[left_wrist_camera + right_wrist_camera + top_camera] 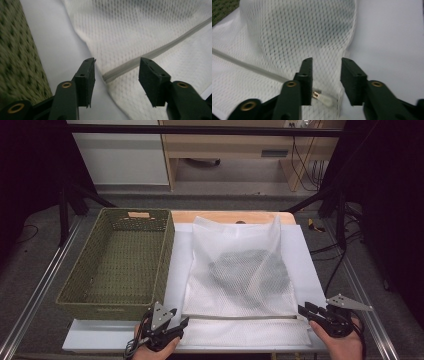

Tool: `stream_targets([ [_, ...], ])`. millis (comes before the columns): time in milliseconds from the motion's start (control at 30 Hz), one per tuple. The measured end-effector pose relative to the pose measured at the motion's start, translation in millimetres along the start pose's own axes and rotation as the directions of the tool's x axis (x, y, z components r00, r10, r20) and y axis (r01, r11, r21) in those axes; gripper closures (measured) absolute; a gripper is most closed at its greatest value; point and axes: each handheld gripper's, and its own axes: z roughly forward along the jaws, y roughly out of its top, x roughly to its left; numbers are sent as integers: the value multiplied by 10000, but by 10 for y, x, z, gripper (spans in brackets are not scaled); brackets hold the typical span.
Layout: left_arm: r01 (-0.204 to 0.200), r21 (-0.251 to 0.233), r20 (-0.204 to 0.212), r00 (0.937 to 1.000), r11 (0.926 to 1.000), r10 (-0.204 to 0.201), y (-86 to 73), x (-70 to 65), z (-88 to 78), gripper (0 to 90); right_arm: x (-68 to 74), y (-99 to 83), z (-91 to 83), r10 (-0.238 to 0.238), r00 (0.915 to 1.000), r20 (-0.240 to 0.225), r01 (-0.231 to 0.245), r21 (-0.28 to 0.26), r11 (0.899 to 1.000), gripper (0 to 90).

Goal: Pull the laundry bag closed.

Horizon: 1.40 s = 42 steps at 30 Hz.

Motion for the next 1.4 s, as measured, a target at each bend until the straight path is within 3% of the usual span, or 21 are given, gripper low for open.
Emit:
stream_targets([
  [100, -781, -489, -138, 9969, 9957, 775, 56, -82, -48, 405, 35, 43, -33, -120, 9997, 231, 136, -690, 9975, 483],
  [167, -828, -678, 74, 9965, 9943, 835, 82, -128, -37, 368, 47, 62, -29, -107, 9996, 275, 133, -950, 9954, 417],
  [300, -418, -884, 472, 9978, 9952, 461, 143, -161, 42, 316, 41, 127, 48, -100, 9961, 875, 225, -1424, 9896, 276],
  [367, -470, -874, 622, 9967, 9951, 526, 191, -157, 98, 275, 14, 178, 113, 43, 9955, 947, 107, -1572, 9875, 217],
  [433, -517, -1038, 588, 9966, 9933, 580, 240, -153, 135, 250, 1, 235, 187, -178, 9903, 1375, 412, -1693, 9847, 162],
  [567, -336, -1219, 972, 9942, 9920, 457, 386, -123, 284, 187, -48, 300, 300, -405, 9844, 1714, 718, -1805, 9810, 121],
  [667, -201, -1414, 1213, 9919, 9897, 374, 474, -102, 384, 146, -126, 386, 357, -249, 9768, 2129, 697, -2059, 9761, 122],
  [700, -98, -1583, 1464, 9887, 9873, 333, 544, -70, 503, 125, -160, 405, 379, -173, 9763, 2159, 641, -2118, 9752, 128],
  [800, 140, -1572, 1524, 9883, 9875, 103, 601, -8, 685, 104, -228, 406, 465, -45, 9705, 2410, 510, -1872, 9810, 163],
  [900, -105, -1236, 1301, 9911, 9923, 267, 539, 48, 792, 131, -268, 322, 559, -215, 9651, 2610, 545, -1200, 9913, 133],
  [1000, -174, -886, 880, 9958, 9959, 252, 411, 70, 824, 128, -285, 224, 604, -310, 9705, 2389, 434, -466, 9980, 128],
  [1067, 30, -611, 764, 9971, 9981, 17, 332, 73, 849, 115, -294, 166, 584, -237, 9706, 2394, 378, -547, 9978, 127],
  [1167, -30, -175, 640, 9979, 9998, 41, 252, 67, 883, 94, -285, 81, 539, -181, 9686, 2480, 362, -686, 9970, 116],
  [1300, -54, -130, 480, 9988, 9999, 60, 234, 46, 875, 80, -289, 38, 520, -201, 9623, 2712, 361, -541, 9979, 121],
  [1400, 79, -231, 498, 9987, 9997, -67, 265, 19, 887, 80, -316, 24, 512, -187, 9646, 2632, 338, -527, 9980, 139],
])
